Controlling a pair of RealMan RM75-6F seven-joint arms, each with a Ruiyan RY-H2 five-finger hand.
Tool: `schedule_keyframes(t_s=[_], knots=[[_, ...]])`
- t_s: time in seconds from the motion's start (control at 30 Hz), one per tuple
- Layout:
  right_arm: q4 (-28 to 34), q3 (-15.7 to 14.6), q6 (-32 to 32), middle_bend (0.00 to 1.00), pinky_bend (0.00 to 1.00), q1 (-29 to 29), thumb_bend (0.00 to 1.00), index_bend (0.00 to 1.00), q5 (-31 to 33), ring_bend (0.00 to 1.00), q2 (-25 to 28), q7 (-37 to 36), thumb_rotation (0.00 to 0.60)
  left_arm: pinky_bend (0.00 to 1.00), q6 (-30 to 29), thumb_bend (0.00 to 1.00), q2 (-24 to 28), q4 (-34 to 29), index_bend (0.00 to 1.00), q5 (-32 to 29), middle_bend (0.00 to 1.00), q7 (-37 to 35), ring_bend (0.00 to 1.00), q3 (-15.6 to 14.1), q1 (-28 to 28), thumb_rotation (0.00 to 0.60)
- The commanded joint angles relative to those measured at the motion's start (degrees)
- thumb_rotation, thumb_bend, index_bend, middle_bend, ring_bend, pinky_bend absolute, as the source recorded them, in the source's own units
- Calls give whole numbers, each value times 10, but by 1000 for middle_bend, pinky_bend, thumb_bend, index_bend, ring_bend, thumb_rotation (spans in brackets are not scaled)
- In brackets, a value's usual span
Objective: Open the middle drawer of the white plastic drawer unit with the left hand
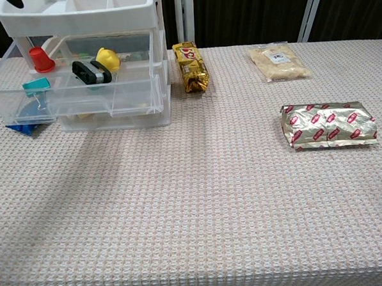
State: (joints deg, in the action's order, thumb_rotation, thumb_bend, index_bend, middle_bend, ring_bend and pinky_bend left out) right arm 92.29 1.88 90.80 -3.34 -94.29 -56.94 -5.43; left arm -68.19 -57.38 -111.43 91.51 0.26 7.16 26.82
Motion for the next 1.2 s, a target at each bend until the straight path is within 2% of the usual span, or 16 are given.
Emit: schedule_keyframes(t_s=[0.03,0.17,0.53,1.2], knots=[[0,-1,0,0,0,1,54,0,2,0,0,0,600,1000,53,192,-20,37,323,-5,874,72,936,27,55,600],[0,-2,2,0,0,5,54,0,5,0,-1,0,600,1000,108,192,-30,55,328,-23,876,117,934,31,92,600],[2,-2,-3,0,0,6,54,0,11,0,-2,5,600,1000,160,192,-58,87,329,-50,873,253,932,31,145,600],[-5,3,-21,0,0,1,54,0,28,0,-7,1,600,1000,192,194,-83,108,347,-58,875,297,932,13,192,600]])
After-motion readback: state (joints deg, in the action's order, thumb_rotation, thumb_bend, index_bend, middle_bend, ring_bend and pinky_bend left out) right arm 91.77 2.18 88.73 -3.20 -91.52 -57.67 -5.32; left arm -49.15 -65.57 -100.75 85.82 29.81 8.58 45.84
